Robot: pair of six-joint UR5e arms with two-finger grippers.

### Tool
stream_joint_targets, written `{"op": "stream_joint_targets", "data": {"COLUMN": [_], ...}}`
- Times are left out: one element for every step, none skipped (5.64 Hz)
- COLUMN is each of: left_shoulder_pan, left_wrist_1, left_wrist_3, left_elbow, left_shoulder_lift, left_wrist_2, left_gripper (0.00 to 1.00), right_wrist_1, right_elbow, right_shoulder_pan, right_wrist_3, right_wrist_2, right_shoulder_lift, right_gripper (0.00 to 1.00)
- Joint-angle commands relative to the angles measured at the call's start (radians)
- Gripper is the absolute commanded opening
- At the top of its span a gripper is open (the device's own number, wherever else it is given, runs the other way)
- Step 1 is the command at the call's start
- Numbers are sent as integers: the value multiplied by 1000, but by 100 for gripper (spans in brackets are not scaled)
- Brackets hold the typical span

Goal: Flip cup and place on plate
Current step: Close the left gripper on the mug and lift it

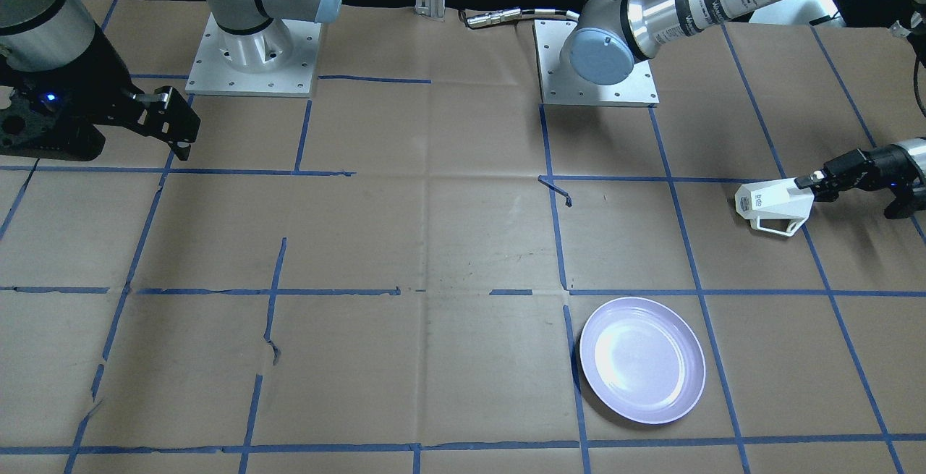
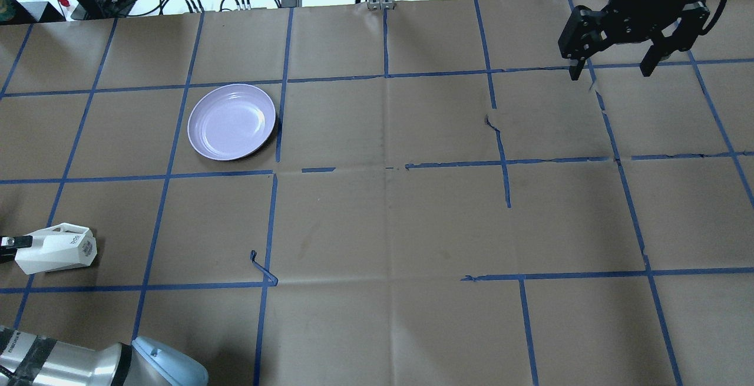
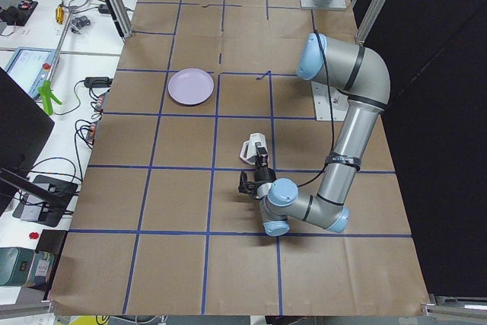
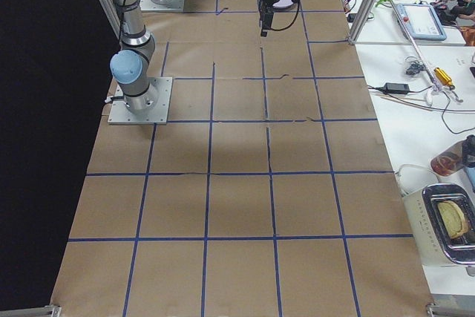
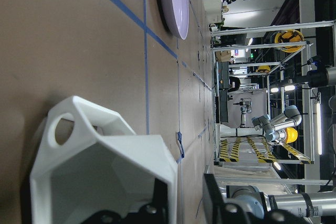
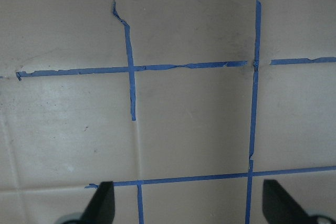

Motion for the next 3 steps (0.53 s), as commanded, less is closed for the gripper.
{"op": "stream_joint_targets", "data": {"left_shoulder_pan": [3, 5, 2], "left_wrist_1": [-35, -105, -194], "left_wrist_3": [0, -1, -28], "left_elbow": [2, 6, 41], "left_shoulder_lift": [12, 42, 112], "left_wrist_2": [-6, -24, -26], "left_gripper": [0, 0, 0], "right_wrist_1": [0, 0, 0], "right_elbow": [0, 0, 0], "right_shoulder_pan": [0, 0, 0], "right_wrist_3": [0, 0, 0], "right_wrist_2": [0, 0, 0], "right_shoulder_lift": [0, 0, 0], "right_gripper": [100, 100, 100]}}
